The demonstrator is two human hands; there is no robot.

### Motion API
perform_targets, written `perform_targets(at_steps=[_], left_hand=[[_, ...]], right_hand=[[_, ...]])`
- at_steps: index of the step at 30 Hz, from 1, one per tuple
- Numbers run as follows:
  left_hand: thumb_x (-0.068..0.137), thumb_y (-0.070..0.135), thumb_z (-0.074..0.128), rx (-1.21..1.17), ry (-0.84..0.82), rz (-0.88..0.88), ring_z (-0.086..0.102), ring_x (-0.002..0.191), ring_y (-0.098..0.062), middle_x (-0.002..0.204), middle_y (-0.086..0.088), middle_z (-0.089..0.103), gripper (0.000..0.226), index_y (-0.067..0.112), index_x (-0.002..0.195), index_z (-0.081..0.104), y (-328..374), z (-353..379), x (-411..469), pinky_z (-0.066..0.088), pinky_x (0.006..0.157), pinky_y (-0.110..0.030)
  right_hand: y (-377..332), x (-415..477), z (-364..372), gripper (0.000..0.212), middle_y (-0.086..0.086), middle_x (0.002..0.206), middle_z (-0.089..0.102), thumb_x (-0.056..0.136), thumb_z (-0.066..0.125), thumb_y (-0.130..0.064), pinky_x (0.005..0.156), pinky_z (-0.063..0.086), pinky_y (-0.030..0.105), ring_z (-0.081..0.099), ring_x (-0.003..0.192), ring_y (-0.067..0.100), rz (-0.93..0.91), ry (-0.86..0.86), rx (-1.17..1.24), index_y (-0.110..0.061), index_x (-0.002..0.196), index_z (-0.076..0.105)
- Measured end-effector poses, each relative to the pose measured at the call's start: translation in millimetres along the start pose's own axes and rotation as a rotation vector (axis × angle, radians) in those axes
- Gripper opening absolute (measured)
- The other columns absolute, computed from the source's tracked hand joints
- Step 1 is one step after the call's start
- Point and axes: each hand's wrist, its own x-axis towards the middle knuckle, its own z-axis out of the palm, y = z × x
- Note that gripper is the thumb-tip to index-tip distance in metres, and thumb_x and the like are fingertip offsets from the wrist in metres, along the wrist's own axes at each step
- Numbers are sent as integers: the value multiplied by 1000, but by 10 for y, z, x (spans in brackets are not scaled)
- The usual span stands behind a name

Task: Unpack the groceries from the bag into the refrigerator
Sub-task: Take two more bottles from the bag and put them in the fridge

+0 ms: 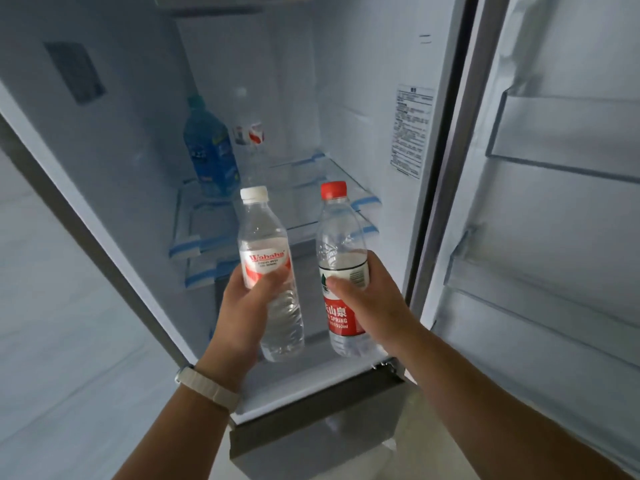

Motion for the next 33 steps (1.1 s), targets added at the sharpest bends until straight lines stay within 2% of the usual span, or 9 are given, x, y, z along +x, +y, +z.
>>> perform_targets(at_steps=[3, 6, 10, 13, 19, 24, 27, 29, 33], left_hand=[[76, 37, 73, 8, 54, 13, 71, 90, -31, 93, -9, 75, 26, 24, 98, 73, 29, 53, 192, 56, 87, -51], [77, 38, 71, 16, 112, 38, 72, 84, -25, 88, -5, 75, 32, 19, 103, 70, 81, 40, 355, 57, 78, -41], [68, 45, 77, 16, 172, 56, 71, 86, -29, 88, -7, 73, 51, 13, 107, 68, 174, -57, 578, 57, 83, -47], [71, 37, 76, 43, 214, 95, 73, 88, -24, 92, -4, 75, 47, 14, 111, 66, 268, -146, 793, 58, 82, -41], [82, 22, 78, 45, 274, 197, 73, 82, -15, 86, 4, 74, 28, 22, 106, 64, 471, -324, 1279, 56, 73, -33], [85, 22, 76, 10, 372, 255, 71, 85, -5, 97, 7, 72, 41, 21, 121, 57, 512, -370, 1721, 56, 73, -24], [83, 20, 78, -11, 422, 280, 70, 87, -7, 102, 4, 70, 42, 21, 119, 55, 447, -375, 1965, 57, 71, -21], [83, 16, 79, -24, 435, 275, 69, 84, 0, 103, 5, 69, 43, 22, 118, 54, 385, -372, 2099, 54, 67, -14], [82, 12, 80, -38, 449, 290, 66, 78, 8, 102, 6, 67, 42, 33, 107, 54, 259, -351, 2275, 53, 67, -10]], right_hand=[[15, 327, -3, 35, 0, 95, 69, 74, 70, -37, 69, 58, 25, 70, 85, 15, -22, -43, -9, -32, 104, 53], [2, 609, 37, 31, -3, 93, 67, 82, 74, -26, 67, 57, 20, 69, 83, 13, -16, -123, 11, -32, 102, 51], [-21, 925, 154, 31, -6, 94, 67, 85, 71, -22, 64, 54, 17, 69, 84, 9, -45, -170, 14, -34, 104, 50], [-32, 1144, 267, 33, -5, 94, 67, 85, 72, -21, 62, 53, 14, 68, 85, 3, -56, -191, 15, -32, 106, 50], [-116, 1550, 503, 37, -6, 95, 66, 84, 74, -20, 60, 51, 11, 66, 82, -3, -89, -115, 18, -32, 108, 49], [-185, 1871, 696, 40, -10, 96, 67, 81, 77, -24, 61, 51, 11, 66, 84, -5, -124, -41, 7, -37, 107, 49], [-159, 2069, 824, 42, -11, 98, 67, 79, 79, -23, 62, 50, 10, 65, 83, -7, -130, 10, 28, -38, 105, 49], [-117, 2197, 889, 45, -12, 99, 66, 78, 79, -22, 63, 48, 11, 64, 82, -8, -126, 24, 25, -38, 106, 48], [-19, 2425, 949, 53, -9, 103, 64, 79, 79, -19, 72, 48, 18, 65, 89, 2, -125, 21, 19, -27, 119, 46]])
